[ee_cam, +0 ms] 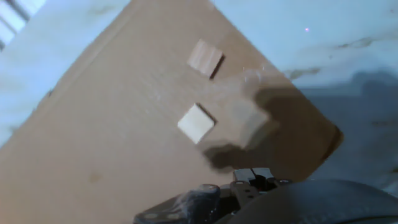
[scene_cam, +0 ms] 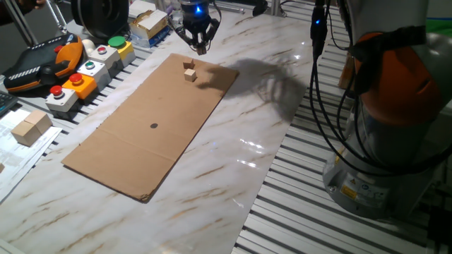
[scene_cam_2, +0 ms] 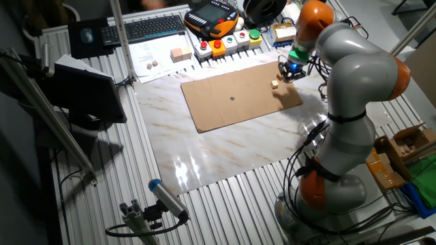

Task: Use the gripper to push the small block from left to right

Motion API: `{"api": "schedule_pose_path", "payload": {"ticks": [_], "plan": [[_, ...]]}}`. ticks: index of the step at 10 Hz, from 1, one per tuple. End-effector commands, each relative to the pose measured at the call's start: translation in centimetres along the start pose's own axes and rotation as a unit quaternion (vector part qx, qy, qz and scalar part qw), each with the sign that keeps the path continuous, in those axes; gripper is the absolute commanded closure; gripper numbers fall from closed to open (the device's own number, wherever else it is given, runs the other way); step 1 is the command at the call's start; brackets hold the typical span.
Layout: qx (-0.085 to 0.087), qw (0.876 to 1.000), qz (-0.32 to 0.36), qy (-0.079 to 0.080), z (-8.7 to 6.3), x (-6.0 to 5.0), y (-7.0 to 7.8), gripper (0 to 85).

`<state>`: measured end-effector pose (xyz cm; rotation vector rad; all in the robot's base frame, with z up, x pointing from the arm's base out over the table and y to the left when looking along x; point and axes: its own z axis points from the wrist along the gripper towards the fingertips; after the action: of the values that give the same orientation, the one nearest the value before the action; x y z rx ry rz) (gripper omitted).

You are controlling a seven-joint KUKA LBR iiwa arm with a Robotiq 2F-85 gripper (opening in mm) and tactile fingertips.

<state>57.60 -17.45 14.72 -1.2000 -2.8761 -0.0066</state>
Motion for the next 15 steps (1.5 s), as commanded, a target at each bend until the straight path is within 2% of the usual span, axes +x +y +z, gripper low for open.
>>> {"api": "schedule_pose_path", "payload": {"ticks": [1, 3, 5, 7, 9, 11, 13, 15], "plan": [[0.000, 1.000, 0.003, -0.008, 0.2, -0.5, 0.1, 84.0], [0.001, 1.000, 0.011, -0.020, 0.4, -1.8, -0.1, 84.0], [0.002, 0.999, 0.029, -0.019, 0.2, -3.1, -0.7, 84.0], [0.011, 0.998, 0.055, -0.032, 0.6, -3.7, -1.2, 84.0], [0.014, 0.998, 0.059, -0.030, 1.5, -4.4, -2.2, 84.0], [0.007, 0.997, 0.065, -0.034, 3.1, -5.1, -2.7, 84.0], [-0.004, 0.997, 0.079, -0.024, 3.5, -5.4, -2.6, 84.0], [-0.009, 0.996, 0.087, -0.027, 4.1, -5.8, -2.2, 84.0]]}}
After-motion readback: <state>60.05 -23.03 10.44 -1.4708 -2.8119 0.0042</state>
